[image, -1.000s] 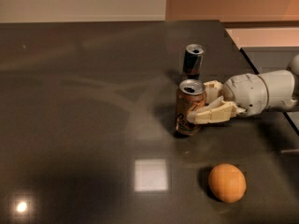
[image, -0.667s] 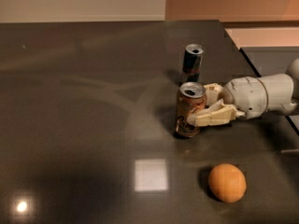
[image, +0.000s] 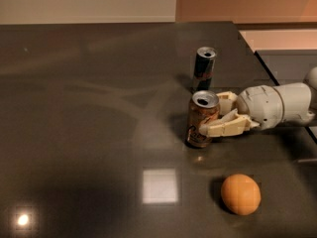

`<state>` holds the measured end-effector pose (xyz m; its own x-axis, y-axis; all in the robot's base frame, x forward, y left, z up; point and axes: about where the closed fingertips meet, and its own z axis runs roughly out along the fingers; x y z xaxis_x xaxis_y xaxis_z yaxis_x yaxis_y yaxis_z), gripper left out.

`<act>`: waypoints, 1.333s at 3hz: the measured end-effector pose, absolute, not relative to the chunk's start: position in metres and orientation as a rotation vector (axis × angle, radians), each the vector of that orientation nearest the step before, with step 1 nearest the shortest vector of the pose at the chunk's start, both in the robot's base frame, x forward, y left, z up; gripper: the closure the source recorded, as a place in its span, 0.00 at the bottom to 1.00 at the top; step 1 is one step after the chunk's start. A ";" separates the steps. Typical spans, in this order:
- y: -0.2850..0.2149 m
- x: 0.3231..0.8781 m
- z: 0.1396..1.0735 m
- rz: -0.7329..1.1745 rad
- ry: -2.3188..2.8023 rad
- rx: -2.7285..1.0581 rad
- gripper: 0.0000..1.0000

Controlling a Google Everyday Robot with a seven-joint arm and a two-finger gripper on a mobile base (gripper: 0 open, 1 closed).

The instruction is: Place orange can upright

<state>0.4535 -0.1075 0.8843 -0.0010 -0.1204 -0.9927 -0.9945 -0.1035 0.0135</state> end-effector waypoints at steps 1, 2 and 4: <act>-0.110 0.455 0.880 1.219 1.258 -1.366 0.60; -0.113 0.456 0.877 1.213 1.261 -1.355 0.36; -0.112 0.458 0.875 1.212 1.264 -1.351 0.00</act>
Offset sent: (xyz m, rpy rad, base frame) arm 0.0038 -0.0130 -0.0112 0.0059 -0.0023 -0.0418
